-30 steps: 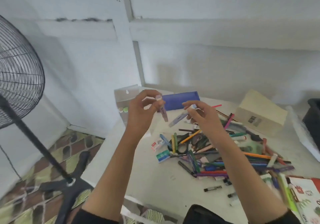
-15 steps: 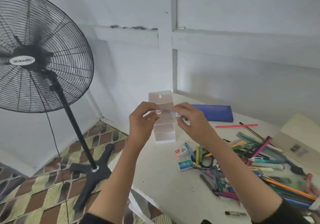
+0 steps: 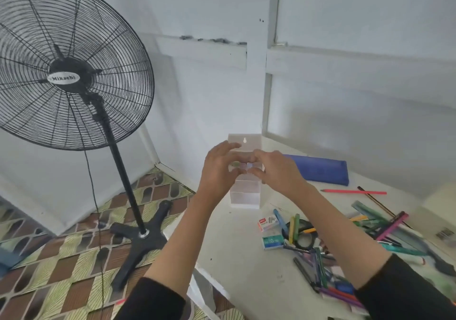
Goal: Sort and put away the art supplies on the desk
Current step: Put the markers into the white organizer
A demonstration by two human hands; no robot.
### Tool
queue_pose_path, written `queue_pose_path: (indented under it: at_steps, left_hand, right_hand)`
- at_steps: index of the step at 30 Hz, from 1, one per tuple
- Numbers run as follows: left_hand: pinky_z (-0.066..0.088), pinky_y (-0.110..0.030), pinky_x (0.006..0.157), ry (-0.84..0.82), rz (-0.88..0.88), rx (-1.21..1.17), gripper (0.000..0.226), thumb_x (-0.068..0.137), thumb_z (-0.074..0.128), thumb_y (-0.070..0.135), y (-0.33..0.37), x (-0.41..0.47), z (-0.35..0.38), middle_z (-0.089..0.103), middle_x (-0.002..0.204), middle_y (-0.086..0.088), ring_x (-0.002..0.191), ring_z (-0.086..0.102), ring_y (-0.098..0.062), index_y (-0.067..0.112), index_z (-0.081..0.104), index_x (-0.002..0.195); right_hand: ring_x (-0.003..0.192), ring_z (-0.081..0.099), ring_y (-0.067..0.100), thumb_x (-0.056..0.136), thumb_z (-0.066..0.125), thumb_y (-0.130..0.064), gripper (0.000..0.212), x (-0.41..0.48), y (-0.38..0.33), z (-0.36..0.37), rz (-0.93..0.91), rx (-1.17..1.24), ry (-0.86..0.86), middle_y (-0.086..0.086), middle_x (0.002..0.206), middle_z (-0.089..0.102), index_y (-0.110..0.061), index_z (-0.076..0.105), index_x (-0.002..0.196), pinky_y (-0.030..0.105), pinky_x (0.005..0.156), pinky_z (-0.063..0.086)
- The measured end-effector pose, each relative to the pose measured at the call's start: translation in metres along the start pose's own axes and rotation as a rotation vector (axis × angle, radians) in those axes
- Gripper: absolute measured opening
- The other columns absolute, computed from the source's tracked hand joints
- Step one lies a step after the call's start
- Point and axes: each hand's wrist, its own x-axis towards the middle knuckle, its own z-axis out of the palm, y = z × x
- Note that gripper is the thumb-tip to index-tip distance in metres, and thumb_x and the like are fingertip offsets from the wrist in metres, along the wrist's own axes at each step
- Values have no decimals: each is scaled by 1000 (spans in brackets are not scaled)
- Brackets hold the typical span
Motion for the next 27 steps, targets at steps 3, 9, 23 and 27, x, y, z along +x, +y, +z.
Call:
queue_pose_path:
  at_steps: [3,9,23,27]
  left_hand:
    - [37,-29,96,-54,-67,-36,30,74,75,1,5,1,1,66,111,-4,115,49,-26,18,75,99]
    - [34,-20,84,18,-29,-66,36,73,76,1,5,-1,5,66,102,-4,104,49,-22,26,74,100]
    - [48,-39,84,311,145,-81,10,74,71,5,22,-5,14,61,106,-10,104,50,-19,6,70,84]
    - [46,-36,78,260,327,-115,8,73,68,3,52,3,36,63,94,-11,93,50,-23,3,67,81]
  right_hand:
    - [88,62,26,98,44,-36,25,6,-2,-5,7,-129,-28,6,94,64,-19,58,109,29,63,33]
    - [80,59,24,97,44,-40,24,12,-1,-5,30,-174,-74,2,85,60,-18,54,97,30,61,35]
    - [63,65,22,91,57,-19,18,-54,4,-8,95,-65,465,0,80,72,-16,73,99,23,50,44]
    - [73,66,20,93,56,-24,20,-101,37,-17,427,-8,388,-2,84,73,-19,71,105,26,59,45]
